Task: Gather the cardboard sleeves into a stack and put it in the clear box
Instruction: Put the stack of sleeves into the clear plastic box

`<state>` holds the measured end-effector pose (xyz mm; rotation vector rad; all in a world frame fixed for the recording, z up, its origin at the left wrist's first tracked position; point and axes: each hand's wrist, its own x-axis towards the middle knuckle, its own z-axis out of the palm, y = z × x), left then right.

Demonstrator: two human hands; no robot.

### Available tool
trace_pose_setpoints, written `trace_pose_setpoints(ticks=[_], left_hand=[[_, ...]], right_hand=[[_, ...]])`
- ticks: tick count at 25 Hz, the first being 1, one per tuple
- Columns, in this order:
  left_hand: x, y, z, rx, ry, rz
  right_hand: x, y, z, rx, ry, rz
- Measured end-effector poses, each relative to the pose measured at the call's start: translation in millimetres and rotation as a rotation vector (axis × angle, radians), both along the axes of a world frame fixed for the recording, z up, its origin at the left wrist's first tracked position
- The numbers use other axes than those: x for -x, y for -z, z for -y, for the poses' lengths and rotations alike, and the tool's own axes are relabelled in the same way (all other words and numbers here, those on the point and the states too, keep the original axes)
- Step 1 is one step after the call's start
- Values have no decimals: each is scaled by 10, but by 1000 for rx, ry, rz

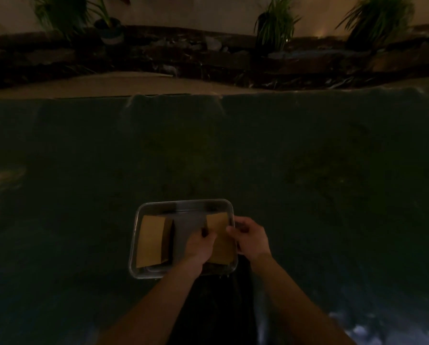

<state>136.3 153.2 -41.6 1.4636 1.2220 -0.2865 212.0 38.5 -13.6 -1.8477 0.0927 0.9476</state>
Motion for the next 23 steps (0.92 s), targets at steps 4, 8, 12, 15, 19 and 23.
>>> trace_pose_setpoints(ticks=[4, 8, 12, 15, 19, 23], left_hand=[[-48, 17, 64, -117, 0, -10], [-51, 67, 84, -217, 103, -54], [-23, 96, 107, -351, 185, -102], [-38, 65, 128, -408, 247, -121], [-42, 47, 103, -399, 288, -93], [-16, 59, 72, -354, 267, -54]], right_hand=[[3, 26, -5, -6, 13, 0], [8, 55, -2, -13, 28, 4], [7, 79, -3, -14, 29, 15], [3, 83, -9, -11, 40, 0], [26, 105, -23, 8, 44, 4], [15, 90, -23, 6, 34, -1]])
